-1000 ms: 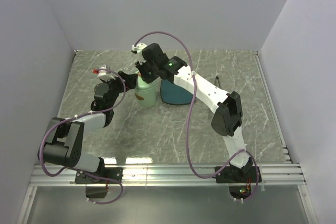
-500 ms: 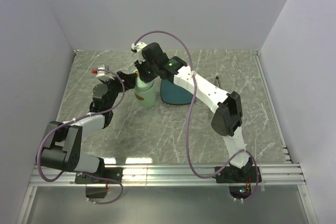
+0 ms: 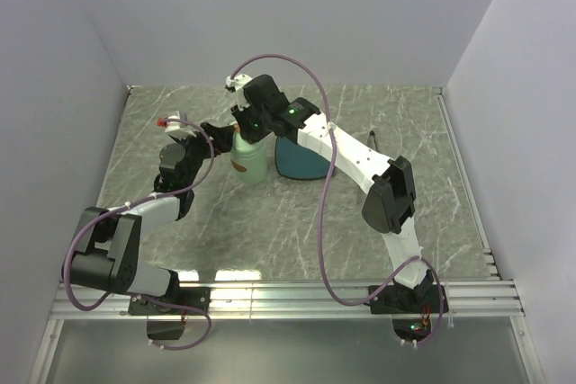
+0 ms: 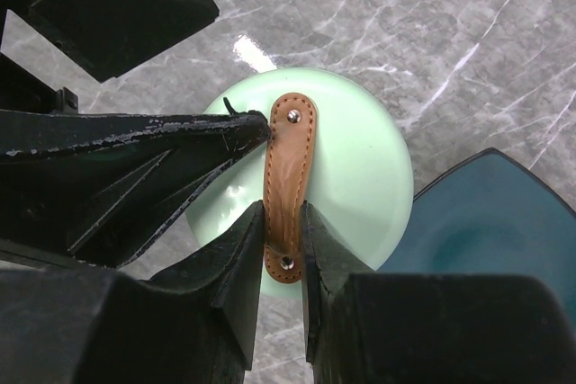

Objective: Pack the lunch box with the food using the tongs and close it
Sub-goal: Put the lid back on the lunch box

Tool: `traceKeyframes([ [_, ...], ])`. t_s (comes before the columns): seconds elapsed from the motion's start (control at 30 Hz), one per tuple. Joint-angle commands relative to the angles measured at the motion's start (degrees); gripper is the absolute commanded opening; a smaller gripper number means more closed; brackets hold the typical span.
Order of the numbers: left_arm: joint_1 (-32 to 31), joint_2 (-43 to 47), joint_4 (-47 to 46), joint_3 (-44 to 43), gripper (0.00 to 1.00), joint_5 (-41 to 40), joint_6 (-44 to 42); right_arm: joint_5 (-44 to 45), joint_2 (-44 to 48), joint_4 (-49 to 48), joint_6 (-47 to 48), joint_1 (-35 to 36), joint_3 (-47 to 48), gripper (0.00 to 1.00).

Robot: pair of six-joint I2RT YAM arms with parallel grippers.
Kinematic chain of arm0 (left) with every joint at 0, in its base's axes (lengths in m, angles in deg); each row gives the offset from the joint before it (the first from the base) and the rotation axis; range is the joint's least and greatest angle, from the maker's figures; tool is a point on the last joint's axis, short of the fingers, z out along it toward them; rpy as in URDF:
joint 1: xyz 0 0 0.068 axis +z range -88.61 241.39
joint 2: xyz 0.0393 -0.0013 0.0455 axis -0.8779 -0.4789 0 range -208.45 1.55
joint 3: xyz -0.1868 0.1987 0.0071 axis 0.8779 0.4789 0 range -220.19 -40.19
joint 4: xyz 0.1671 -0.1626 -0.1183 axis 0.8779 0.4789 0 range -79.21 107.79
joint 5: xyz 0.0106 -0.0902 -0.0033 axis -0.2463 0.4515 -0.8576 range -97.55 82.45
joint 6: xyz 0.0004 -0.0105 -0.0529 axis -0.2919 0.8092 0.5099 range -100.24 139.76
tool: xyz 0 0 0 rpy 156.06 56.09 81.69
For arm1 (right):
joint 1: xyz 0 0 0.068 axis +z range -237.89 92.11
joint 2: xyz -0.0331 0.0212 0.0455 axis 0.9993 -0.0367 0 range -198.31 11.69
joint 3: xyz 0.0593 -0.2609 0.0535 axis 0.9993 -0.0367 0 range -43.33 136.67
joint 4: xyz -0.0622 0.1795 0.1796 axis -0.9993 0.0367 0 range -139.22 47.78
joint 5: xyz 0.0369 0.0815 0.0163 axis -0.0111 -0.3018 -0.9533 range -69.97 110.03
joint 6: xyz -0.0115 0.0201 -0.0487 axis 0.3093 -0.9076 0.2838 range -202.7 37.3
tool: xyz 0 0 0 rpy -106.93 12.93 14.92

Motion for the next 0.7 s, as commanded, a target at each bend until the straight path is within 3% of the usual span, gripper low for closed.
traceKeyframes([
  [0.0,-0.31,-0.63,-1.61,-0.72,0.96,0.73,-0.82,0.74,2.74,-1.35,0.07,0.24,-0.25,0.19],
  [0.67,-0.31,-2.04,-1.96,-0.98,0.96,0.65,-1.17,0.65,-1.13,-0.82,-0.02,-0.64,0.89,0.19],
])
